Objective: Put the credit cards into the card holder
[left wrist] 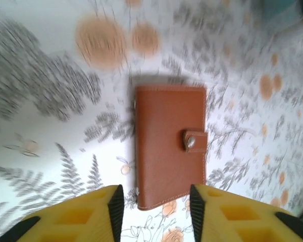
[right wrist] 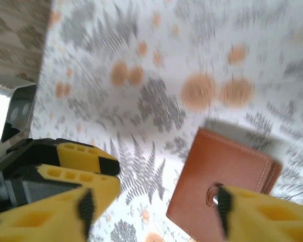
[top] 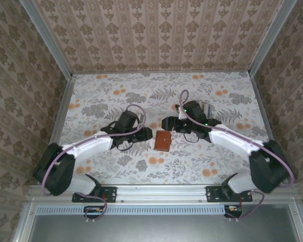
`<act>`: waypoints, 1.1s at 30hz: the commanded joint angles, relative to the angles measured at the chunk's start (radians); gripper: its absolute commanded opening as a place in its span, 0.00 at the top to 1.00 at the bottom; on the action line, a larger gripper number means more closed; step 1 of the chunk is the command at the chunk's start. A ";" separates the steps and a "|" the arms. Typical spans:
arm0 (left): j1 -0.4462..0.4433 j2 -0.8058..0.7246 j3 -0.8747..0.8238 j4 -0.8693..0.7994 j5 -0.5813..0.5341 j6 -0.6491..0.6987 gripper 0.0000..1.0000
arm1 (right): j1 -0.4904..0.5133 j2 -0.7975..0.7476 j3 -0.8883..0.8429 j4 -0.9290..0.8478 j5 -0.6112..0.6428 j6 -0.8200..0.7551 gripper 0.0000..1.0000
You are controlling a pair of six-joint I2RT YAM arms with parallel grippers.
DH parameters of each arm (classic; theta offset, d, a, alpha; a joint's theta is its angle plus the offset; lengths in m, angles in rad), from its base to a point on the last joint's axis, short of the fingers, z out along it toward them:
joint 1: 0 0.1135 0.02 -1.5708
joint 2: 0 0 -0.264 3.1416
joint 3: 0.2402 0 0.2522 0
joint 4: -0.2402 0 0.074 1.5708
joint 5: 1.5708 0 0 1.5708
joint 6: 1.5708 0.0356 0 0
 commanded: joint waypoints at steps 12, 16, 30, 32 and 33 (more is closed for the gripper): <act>0.018 -0.494 -0.179 0.121 -0.735 0.682 0.00 | -0.019 -0.526 -0.347 0.341 0.655 -0.584 0.00; 0.099 -0.553 -0.346 0.371 -0.697 0.860 0.00 | -0.064 -0.544 -0.450 0.409 0.576 -0.815 0.00; 0.661 -0.243 -0.536 0.841 -0.366 0.664 0.00 | -0.292 -0.188 -0.660 0.968 0.762 -0.643 0.00; 0.672 -0.183 -0.527 0.909 -0.354 0.646 0.00 | -0.312 -0.145 -0.647 1.000 0.707 -0.644 0.00; 0.680 -0.152 -0.529 0.955 -0.343 0.628 0.00 | -0.324 -0.118 -0.647 1.043 0.677 -0.649 0.00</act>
